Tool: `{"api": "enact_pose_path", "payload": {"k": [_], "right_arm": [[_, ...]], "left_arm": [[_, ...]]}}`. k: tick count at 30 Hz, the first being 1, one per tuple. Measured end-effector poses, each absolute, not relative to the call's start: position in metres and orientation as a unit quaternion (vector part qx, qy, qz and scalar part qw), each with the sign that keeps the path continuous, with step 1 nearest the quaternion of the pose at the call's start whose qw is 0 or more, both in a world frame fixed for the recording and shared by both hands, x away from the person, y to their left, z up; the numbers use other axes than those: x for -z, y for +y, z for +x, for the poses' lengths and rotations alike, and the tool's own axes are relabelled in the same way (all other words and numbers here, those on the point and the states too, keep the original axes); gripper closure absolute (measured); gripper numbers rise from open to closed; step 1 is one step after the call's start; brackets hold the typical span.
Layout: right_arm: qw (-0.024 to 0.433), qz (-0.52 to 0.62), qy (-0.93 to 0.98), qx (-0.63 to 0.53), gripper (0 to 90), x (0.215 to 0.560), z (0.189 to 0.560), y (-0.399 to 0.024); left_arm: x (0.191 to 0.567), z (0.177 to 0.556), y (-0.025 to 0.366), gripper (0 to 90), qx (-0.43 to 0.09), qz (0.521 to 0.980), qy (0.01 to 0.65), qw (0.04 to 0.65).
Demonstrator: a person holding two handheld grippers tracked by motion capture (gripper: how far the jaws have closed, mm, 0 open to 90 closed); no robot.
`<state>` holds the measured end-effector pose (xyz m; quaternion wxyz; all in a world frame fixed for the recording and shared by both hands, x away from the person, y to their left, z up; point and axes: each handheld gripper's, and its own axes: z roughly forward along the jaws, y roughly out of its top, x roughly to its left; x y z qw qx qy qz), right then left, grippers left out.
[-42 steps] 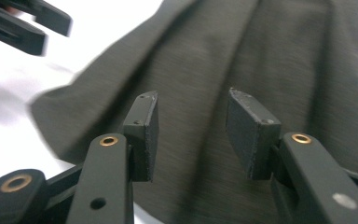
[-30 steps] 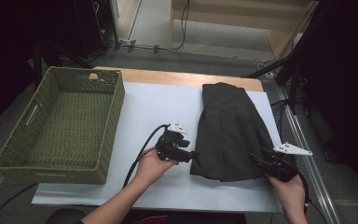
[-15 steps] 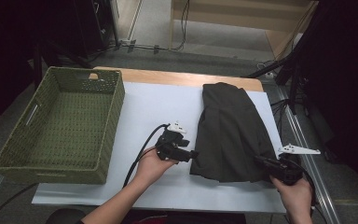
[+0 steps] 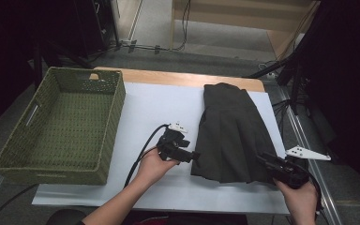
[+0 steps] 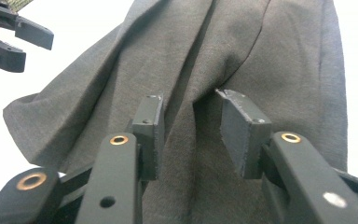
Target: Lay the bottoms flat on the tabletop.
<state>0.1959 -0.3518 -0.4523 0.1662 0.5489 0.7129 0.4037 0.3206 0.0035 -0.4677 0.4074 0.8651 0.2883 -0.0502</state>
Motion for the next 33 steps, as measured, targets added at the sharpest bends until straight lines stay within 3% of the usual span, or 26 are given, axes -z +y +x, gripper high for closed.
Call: {"api": "enact_pose_path", "payload": {"k": [3, 6, 15, 21, 29, 33], "right_arm": [[0.164, 0.547, 0.715, -0.403, 55.3, 0.455, 0.2, -0.353], [0.179, 0.543, 0.713, -0.406, 48.8, 0.458, 0.208, -0.355], [0.19, 0.546, 0.707, -0.407, 47.2, 0.458, 0.228, -0.357], [0.196, 0.554, 0.7, -0.405, 47.9, 0.458, 0.247, -0.362], [0.2, 0.558, 0.695, -0.407, 45.2, 0.461, 0.262, -0.368], [0.193, 0.561, 0.696, -0.404, 38.3, 0.465, 0.275, -0.371]], "left_arm": [[0.469, 0.321, 0.003, 33.3, 0.05, 0.865, 0.289, 0.407], [0.47, 0.323, 0.002, 33.3, 0.048, 0.866, 0.29, 0.405], [0.47, 0.323, -0.001, 33.1, 0.037, 0.868, 0.289, 0.402], [0.473, 0.324, -0.004, 22.6, 0.036, 0.869, 0.287, 0.402], [0.477, 0.324, -0.007, 20.1, 0.027, 0.872, 0.28, 0.4], [0.478, 0.324, -0.009, 20.0, 0.015, 0.871, 0.279, 0.404]]}}
